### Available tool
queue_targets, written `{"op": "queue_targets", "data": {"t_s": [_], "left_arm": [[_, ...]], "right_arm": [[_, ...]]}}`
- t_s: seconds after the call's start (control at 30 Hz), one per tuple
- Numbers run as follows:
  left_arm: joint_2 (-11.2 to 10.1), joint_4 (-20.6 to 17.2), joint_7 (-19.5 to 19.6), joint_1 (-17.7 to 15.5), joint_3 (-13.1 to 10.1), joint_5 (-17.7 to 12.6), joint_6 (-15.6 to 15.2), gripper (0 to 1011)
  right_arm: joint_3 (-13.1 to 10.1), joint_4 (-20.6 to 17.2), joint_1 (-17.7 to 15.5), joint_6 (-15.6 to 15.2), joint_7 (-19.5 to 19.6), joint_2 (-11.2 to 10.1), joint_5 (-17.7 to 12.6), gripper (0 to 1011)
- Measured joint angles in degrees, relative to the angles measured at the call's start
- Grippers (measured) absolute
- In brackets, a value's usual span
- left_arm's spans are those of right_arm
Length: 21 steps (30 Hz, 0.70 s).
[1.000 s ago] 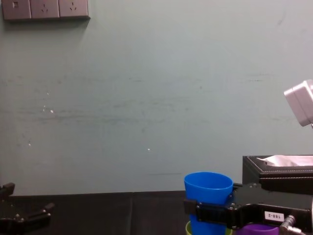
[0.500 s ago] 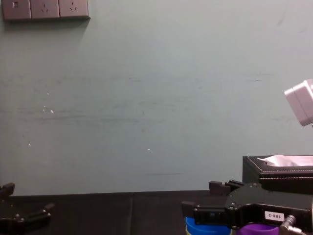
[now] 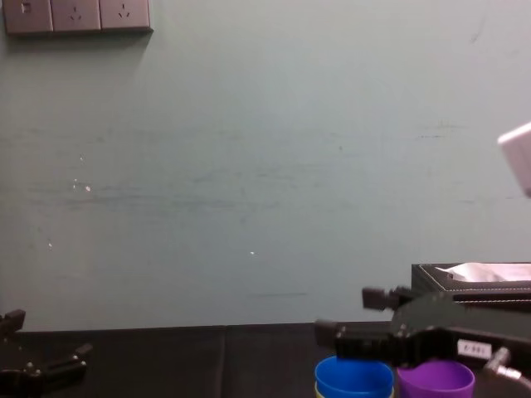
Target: Stack the three plastic cups sequentially using one hand.
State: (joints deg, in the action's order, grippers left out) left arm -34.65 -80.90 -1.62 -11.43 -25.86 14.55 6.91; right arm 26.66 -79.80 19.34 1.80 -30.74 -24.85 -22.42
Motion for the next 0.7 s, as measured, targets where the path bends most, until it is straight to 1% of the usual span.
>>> {"op": "queue_targets", "data": {"t_s": [0.07, 0.1, 0.17, 0.2, 0.3, 0.33, 0.43, 0.53, 0.6, 0.63, 0.67, 0.7], "left_arm": [[0.0, 0.0, 0.0, 0.0, 0.0, 0.0, 0.0, 1000], [0.0, 0.0, 0.0, 0.0, 0.0, 0.0, 0.0, 1000], [0.0, 0.0, 0.0, 0.0, 0.0, 0.0, 0.0, 1000], [0.0, 0.0, 0.0, 0.0, 0.0, 0.0, 0.0, 1000], [0.0, 0.0, 0.0, 0.0, 0.0, 0.0, 0.0, 1000], [0.0, 0.0, 0.0, 0.0, 0.0, 0.0, 0.0, 1000], [0.0, 0.0, 0.0, 0.0, 0.0, 0.0, 0.0, 1000], [0.0, 0.0, 0.0, 0.0, 0.0, 0.0, 0.0, 1000], [0.0, 0.0, 0.0, 0.0, 0.0, 0.0, 0.0, 1000], [0.0, 0.0, 0.0, 0.0, 0.0, 0.0, 0.0, 1000], [0.0, 0.0, 0.0, 0.0, 0.0, 0.0, 0.0, 1000], [0.0, 0.0, 0.0, 0.0, 0.0, 0.0, 0.0, 1000]], "right_arm": [[-0.5, -1.1, -0.5, 0.1, 0.5, -0.4, 0.2, 1003], [-1.0, -2.5, -1.2, 0.1, 1.0, -1.0, 0.4, 1003], [-1.6, -4.0, -2.0, -0.1, 1.5, -1.7, 0.6, 1003], [-2.1, -5.5, -2.8, -0.4, 1.9, -2.4, 0.8, 1003], [-2.9, -7.6, -4.1, -1.6, 2.6, -3.8, 0.9, 1003], [-3.5, -9.1, -5.2, -2.6, 2.8, -4.7, 0.9, 1003], [-4.6, -11.1, -7.0, -3.9, 3.1, -6.2, 0.4, 1003], [-6.3, -14.2, -10.2, -6.2, 3.5, -8.7, -0.6, 1003], [-7.1, -15.4, -11.5, -7.4, 4.0, -9.7, -1.1, 1003], [-8.1, -16.4, -12.9, -8.7, 4.4, -10.7, -1.6, 1003], [-8.1, -16.4, -12.9, -8.7, 4.4, -10.7, -1.6, 1003], [-8.8, -17.3, -14.1, -10.1, 4.9, -11.4, -2.3, 1003]]}}
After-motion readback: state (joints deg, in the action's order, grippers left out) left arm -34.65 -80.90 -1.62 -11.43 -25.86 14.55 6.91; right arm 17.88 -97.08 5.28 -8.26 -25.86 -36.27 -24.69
